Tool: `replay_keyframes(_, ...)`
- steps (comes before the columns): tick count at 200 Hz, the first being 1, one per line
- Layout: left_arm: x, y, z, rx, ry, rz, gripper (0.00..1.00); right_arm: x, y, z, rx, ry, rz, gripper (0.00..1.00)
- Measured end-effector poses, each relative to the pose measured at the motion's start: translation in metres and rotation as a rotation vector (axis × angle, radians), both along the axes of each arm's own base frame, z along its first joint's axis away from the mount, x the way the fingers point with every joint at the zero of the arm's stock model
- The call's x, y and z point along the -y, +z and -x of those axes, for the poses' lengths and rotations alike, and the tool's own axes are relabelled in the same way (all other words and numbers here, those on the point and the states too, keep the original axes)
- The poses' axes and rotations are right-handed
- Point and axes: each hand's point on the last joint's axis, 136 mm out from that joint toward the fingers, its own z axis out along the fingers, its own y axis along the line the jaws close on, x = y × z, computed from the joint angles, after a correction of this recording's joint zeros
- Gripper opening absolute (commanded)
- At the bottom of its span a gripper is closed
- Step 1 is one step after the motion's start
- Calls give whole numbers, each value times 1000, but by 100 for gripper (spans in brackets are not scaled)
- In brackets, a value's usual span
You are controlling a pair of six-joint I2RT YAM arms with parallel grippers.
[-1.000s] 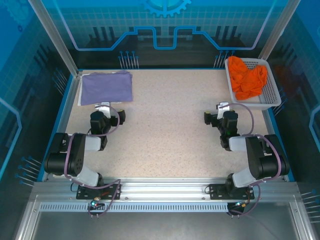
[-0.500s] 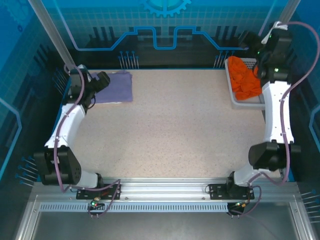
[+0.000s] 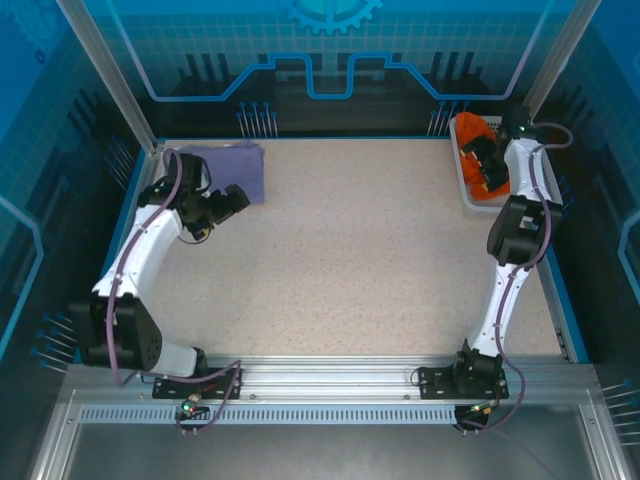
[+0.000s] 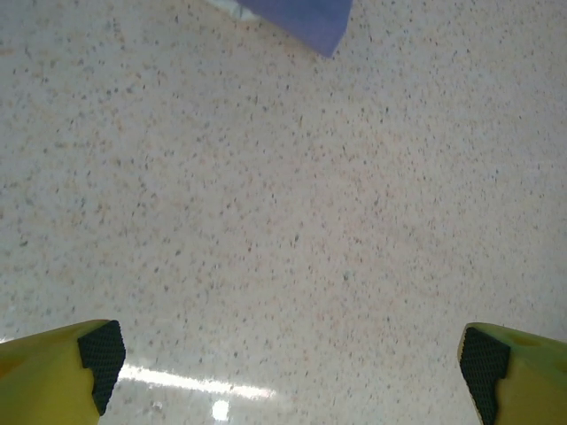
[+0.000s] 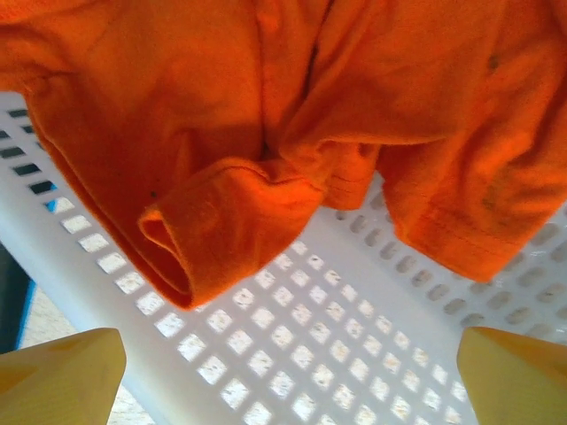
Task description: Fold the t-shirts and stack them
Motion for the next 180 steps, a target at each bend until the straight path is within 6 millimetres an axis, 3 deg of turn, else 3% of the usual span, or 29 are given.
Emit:
replay_keyframes(22, 1, 7, 14, 11, -3, 4, 99, -1, -5, -12, 32, -42, -45, 96)
replay_keyframes(46, 1, 7, 25, 1, -5, 3, 98, 0, -18, -23, 51, -93, -79, 86)
replay_keyframes(51, 1, 6, 27, -4, -5, 3, 98, 1, -22, -25, 51, -104, -87, 81)
replay_keyframes(67, 1, 3, 32, -18, -5, 2, 98, 1, -30, -30, 54, -129, -106, 49)
replay_keyframes(79, 1, 2, 34, -25, -5, 3, 98, 0, -35, -33, 57, -133, -122, 17)
replay_keyframes(88, 1, 2, 35, -26, -5, 3, 99, -1, -37, -35, 63, -132, -130, 5)
replay_keyframes(95, 1, 2, 35, -25, -5, 3, 98, -2, -37, -35, 66, -129, -134, 0)
replay_keyframes(122, 3, 2, 34, -24, -11, 9, 98, -4, -33, -36, 91, -107, -127, 0)
replay_keyframes(135, 6, 3, 33, -20, -22, 16, 98, -7, -23, -35, 110, -81, -114, 0)
replay_keyframes(148, 13, 2, 30, -15, -41, 22, 98, -12, 0, -38, 155, -40, -85, 0)
replay_keyframes(162, 21, -2, 26, -19, -66, 26, 98, -23, 35, -40, 222, 19, -40, 0)
replay_keyframes(180, 32, -10, 21, -43, -98, 31, 98, -49, 96, -40, 339, 111, 38, 0)
